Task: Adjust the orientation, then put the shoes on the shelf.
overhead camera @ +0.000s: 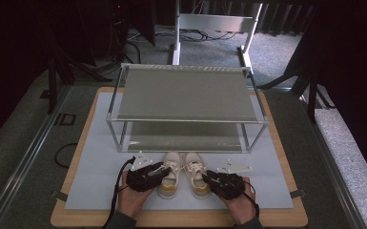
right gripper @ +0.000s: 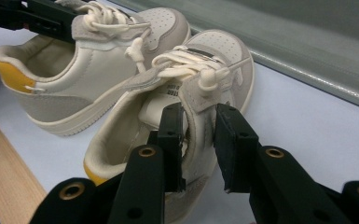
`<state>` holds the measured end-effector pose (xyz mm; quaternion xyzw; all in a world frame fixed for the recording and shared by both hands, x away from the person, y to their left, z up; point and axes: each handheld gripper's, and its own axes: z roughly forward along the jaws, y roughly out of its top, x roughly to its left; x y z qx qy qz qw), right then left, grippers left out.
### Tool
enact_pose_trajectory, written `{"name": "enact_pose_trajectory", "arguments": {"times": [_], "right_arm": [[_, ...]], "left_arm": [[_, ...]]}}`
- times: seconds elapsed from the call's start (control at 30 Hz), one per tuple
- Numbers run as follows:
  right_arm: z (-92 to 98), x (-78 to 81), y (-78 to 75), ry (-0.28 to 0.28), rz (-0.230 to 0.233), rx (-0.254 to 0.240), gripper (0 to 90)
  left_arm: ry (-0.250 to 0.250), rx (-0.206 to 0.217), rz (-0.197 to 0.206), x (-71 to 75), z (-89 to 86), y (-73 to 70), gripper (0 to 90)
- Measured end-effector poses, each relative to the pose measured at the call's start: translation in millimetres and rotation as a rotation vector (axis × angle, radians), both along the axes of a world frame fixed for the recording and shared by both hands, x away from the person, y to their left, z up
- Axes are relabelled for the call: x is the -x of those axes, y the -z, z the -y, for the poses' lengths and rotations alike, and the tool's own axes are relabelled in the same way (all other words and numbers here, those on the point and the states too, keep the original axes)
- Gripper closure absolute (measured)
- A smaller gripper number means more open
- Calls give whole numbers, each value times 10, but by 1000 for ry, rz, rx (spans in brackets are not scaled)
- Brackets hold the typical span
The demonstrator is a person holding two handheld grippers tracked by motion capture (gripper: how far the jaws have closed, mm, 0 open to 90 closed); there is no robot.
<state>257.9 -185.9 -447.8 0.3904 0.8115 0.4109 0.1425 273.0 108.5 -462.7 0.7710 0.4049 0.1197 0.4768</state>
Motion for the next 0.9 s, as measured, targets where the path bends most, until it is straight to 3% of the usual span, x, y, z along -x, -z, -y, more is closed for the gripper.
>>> {"name": "enact_pose_trajectory", "arguments": {"times": [0.27, 0.9], "right_arm": [[13, 6, 4, -5, -6, -14, 716], [-1, 38, 3, -9, -7, -13, 712]], "left_arm": [[16, -11, 3, 21, -28, -26, 660], [18, -22, 4, 67, 5, -37, 662]]}}
